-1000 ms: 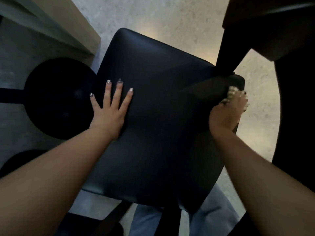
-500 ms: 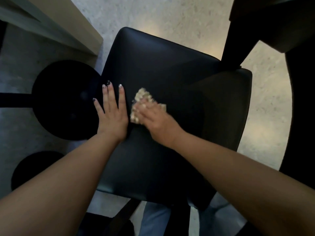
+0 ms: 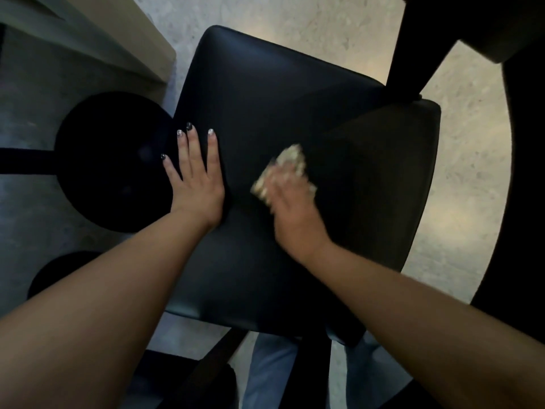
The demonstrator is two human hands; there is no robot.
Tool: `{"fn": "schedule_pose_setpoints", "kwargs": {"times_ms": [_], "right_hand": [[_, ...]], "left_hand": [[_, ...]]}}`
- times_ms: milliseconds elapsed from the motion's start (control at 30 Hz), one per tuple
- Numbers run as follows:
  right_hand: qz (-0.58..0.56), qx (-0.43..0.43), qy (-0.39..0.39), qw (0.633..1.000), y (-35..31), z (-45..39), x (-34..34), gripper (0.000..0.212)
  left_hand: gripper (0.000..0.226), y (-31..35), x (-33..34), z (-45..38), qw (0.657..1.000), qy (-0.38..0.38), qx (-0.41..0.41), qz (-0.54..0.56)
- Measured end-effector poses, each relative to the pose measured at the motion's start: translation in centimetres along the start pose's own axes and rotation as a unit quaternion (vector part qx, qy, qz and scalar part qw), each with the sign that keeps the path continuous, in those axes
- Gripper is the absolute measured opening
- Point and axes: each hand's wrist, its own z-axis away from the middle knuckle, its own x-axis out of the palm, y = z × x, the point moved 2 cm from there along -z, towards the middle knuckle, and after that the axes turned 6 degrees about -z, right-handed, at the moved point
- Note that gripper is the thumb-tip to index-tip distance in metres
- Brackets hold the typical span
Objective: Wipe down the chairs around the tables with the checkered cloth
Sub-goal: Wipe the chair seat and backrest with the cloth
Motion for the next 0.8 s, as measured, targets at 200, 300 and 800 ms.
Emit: {"fn": "schedule_pose_setpoints", "kwargs": {"times_ms": [200, 300, 800], "right_hand": [[-0.020, -0.130, -0.079, 0.988, 1.2, 2.9, -0.9, 0.033], [-0.030, 0.012, 0.034, 0.999, 7.0, 0.8, -4.0, 0.037], [-0.094, 0.625, 0.166, 0.757, 8.6, 9.3, -3.5, 0.063]], "left_hand": [[0.087, 0.1, 0.0, 0.1, 1.000, 0.005, 0.006, -0.003], [0.086, 0.1, -0.2, 0.3, 1.000, 0.011, 0.014, -0.006], [0.079, 0.4, -0.9, 1.0, 1.000, 0.013, 0.014, -0.014]]}}
